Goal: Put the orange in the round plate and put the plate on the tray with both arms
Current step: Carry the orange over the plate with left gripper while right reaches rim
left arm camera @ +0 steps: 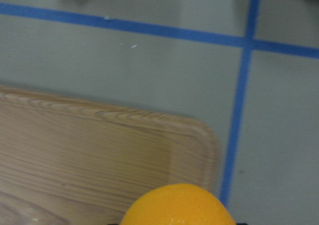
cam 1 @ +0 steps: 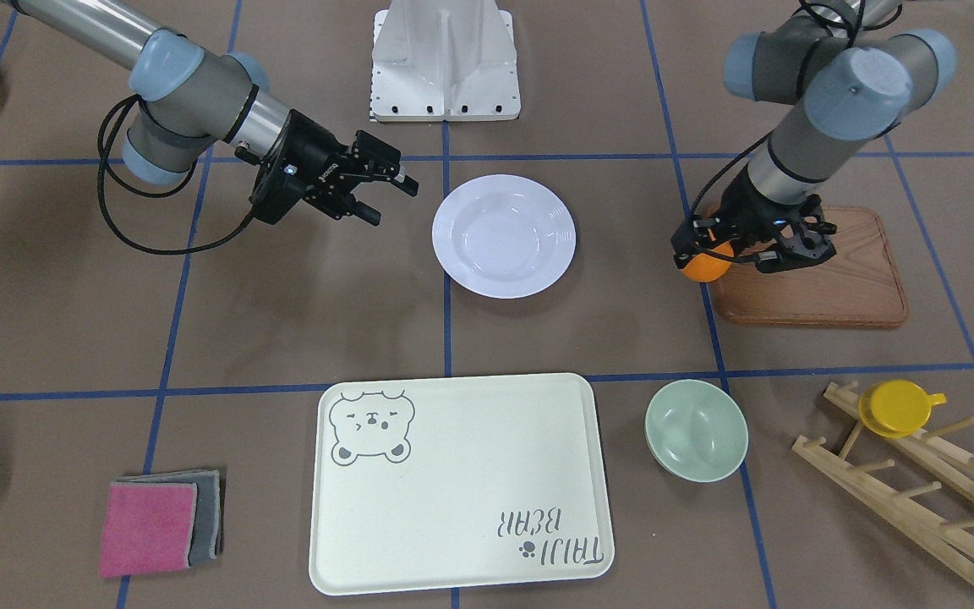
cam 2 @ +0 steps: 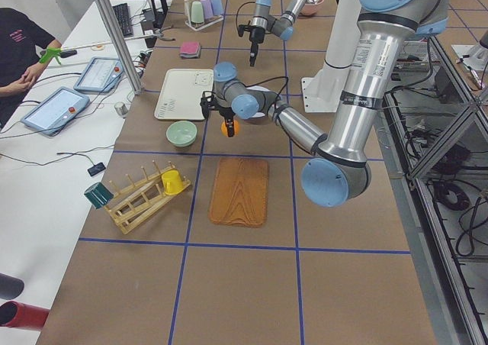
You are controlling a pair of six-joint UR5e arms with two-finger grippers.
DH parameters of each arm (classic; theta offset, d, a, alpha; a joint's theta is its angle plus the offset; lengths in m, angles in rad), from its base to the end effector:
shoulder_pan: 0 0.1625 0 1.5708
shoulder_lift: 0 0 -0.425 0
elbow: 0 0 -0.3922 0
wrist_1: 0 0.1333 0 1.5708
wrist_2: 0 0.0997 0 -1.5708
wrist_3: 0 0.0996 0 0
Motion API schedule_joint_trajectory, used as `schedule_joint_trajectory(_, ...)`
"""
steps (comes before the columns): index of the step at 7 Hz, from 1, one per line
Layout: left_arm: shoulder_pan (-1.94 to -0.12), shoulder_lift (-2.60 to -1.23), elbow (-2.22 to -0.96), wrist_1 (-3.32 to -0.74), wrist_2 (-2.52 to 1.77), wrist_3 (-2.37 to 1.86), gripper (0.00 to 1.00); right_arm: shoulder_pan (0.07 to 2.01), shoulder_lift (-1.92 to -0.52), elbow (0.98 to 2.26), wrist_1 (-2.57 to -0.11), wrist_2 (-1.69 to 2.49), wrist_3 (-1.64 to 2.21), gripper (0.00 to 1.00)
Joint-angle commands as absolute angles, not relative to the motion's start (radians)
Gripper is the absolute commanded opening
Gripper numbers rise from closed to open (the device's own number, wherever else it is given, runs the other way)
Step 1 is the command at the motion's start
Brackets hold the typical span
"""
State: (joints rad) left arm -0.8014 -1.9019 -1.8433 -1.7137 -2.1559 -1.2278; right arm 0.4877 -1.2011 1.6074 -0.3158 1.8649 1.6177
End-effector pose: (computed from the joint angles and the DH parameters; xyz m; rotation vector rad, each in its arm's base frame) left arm 0.3547 -0.4787 0.3350 -0.0762 0.9109 -0.2078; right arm -0.4809 -0.3733 0.2959 0.1425 -1.6538 0.1618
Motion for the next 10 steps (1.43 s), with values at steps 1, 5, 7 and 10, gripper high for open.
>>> schedule_joint_trajectory(1, -0.679, -2.040, -1.845, -1.663, -2.082, -1.360, 0.75, 0.480, -1.169, 1.559, -0.308, 1.842, 1.614, 0.94)
schedule_joint_trajectory(5, -0.563, -2.100, -1.841, -1.663, -2.033, -1.419, 0.83, 0.448, -1.112, 1.467, -0.310, 1.812, 1.606, 0.93)
schedule_joint_trajectory(7, -0.542, -2.102, -1.839, -1.664, -2.011, -1.431, 0.84, 0.422, -1.103, 1.450, -0.310, 1.809, 1.606, 0.91)
schedule_joint_trajectory(10, -0.537, -2.102, -1.836, -1.664, -2.011, -1.431, 0.86, 0.385, -1.077, 1.424, -0.313, 1.777, 1.606, 0.90)
